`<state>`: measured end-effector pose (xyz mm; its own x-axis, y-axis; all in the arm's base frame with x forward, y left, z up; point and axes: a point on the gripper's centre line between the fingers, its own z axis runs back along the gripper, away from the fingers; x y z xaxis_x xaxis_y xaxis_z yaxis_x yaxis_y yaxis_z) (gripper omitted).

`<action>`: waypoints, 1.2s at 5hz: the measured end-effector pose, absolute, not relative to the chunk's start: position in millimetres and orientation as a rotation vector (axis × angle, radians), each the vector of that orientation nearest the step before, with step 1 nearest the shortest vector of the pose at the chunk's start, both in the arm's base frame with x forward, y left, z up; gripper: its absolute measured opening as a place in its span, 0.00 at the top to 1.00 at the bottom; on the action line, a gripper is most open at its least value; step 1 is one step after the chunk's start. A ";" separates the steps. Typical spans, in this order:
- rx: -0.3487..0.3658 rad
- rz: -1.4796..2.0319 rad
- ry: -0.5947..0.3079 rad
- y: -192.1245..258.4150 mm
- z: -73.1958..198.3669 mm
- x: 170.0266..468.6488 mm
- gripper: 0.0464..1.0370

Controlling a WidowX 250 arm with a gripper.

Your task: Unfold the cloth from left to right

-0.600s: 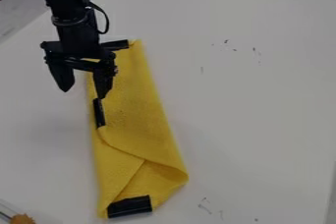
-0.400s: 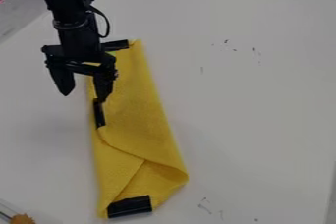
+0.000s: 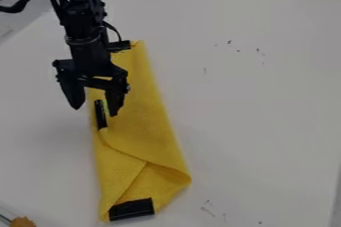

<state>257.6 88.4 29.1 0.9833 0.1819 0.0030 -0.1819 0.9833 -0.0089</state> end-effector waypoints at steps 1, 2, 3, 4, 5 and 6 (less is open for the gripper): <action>-0.009 0.177 0.003 85.8 25.8 258.4 0.04; -0.022 0.167 0.034 84.3 14.2 258.1 0.04; -0.025 0.167 0.040 85.3 11.6 260.4 0.04; -0.027 0.158 0.049 86.4 11.6 263.3 0.04; -0.012 0.163 0.070 88.3 14.0 262.1 0.04; 0.019 0.143 0.087 85.8 16.8 263.8 0.04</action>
<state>263.8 85.8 16.8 0.9861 0.1428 -0.0853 -0.1412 0.9897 0.0252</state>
